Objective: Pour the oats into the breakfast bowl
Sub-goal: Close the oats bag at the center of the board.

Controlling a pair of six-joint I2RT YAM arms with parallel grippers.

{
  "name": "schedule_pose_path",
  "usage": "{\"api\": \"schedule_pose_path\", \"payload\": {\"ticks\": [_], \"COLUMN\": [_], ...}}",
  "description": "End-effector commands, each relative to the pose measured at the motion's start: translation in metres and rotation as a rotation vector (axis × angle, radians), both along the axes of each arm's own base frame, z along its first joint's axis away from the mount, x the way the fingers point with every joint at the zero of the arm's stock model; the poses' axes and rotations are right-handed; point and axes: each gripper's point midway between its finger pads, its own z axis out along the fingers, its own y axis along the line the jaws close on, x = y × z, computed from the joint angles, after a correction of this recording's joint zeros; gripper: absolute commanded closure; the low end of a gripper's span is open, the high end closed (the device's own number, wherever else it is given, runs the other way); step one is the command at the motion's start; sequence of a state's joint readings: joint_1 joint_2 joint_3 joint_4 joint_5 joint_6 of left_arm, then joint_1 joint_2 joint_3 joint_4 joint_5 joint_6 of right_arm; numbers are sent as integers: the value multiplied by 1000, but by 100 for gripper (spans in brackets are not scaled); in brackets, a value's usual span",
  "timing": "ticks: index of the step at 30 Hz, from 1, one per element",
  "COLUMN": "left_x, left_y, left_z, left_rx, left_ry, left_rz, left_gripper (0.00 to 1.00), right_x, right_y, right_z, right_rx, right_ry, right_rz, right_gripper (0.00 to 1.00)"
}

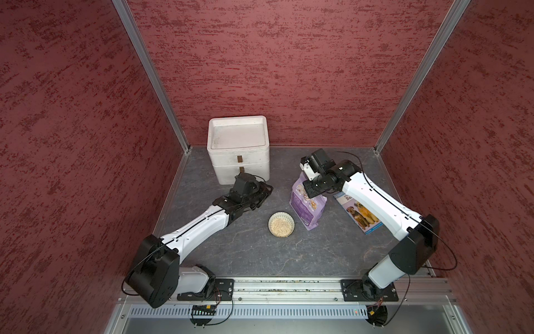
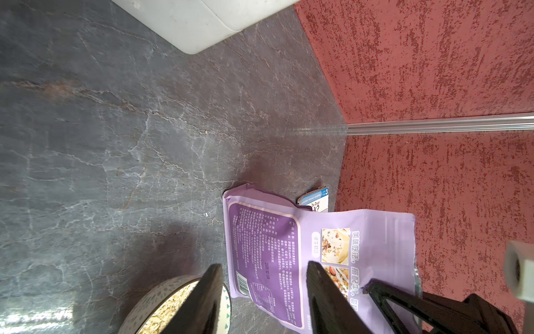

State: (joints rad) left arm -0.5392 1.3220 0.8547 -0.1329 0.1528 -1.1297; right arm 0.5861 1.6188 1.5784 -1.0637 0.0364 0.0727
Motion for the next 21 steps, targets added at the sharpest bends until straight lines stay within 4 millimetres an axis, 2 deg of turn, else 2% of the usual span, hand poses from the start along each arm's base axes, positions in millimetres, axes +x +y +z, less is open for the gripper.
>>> {"api": "schedule_pose_path", "payload": {"ticks": [1,5,10,11,12,13,16,17,19,21], "left_x": [4,3,4,4,4,4,3,3,3,3], "left_y": [-6,-5,-7,-7,-7,-7,-7,-7,-7,-7], "left_z": [13,12,12,13,13,14,13,13,13,14], "left_rx": [-27,-24,-28,-30,-30,-31,-27,-28,-28,-28], "left_ry": [-32,-31,-30,-32,-32,-33,-31,-32,-33,-34], "left_rz": [-6,-3,-7,-7,-7,-6,-6,-6,-7,-7], "left_gripper": [50,50,50,50,50,50,50,50,50,50], "right_x": [-1,2,-3,-5,-7,-9,-14,-16,-18,-19], "right_y": [-1,-8,-10,-11,-11,-13,-15,-16,-17,-19], "right_z": [13,26,18,16,15,15,18,19,19,17], "right_rx": [43,56,33,31,33,34,46,54,60,54], "right_ry": [-27,-118,-64,-56,-53,-54,-60,-60,-62,-60], "right_rz": [-11,-40,-36,-35,-33,-34,-38,-38,-39,-50], "right_gripper": [100,100,98,82,75,72,73,78,100,100]}}
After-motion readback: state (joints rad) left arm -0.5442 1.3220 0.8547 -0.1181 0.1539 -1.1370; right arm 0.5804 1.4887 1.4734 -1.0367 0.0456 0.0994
